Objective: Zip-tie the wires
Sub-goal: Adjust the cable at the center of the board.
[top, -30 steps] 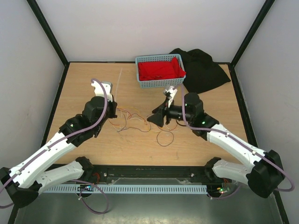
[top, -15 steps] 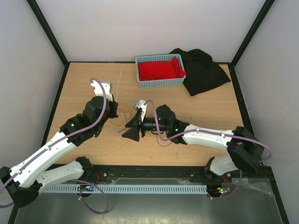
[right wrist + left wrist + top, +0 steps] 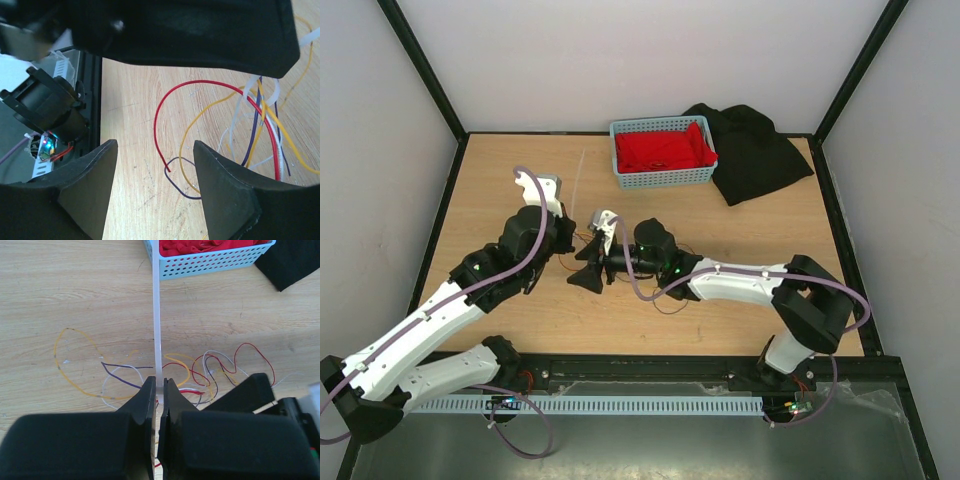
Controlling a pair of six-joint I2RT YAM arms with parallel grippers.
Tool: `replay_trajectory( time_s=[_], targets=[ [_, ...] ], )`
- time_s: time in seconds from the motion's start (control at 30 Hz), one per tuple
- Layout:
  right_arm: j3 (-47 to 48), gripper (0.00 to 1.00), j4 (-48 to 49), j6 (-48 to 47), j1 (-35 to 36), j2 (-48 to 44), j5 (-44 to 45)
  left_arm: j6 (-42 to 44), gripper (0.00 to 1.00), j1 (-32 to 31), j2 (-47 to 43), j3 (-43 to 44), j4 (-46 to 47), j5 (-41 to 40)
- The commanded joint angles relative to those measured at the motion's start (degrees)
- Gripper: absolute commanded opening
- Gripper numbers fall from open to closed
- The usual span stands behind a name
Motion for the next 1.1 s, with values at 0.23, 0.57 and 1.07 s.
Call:
replay_trajectory(
  time_s=[0.23, 0.57, 1.07],
  targets=[
    [4.59, 0.72, 5.98, -0.77, 0.5, 5.92, -1.37, -1.0, 0.0, 0.22, -0.09, 0.81, 0.29, 0.64],
    [5.97, 0.48, 6.17, -0.43, 0.8, 8.41, -2.57, -1.18, 0.0, 0.18, 0.06, 0.72, 0.26, 0.73],
    [0.68, 0.0, 4.98, 1.09, 2.39, 6.17, -4.44, 0.4, 0.0, 0.24, 0.31, 2.02, 0.28, -0.71]
  ],
)
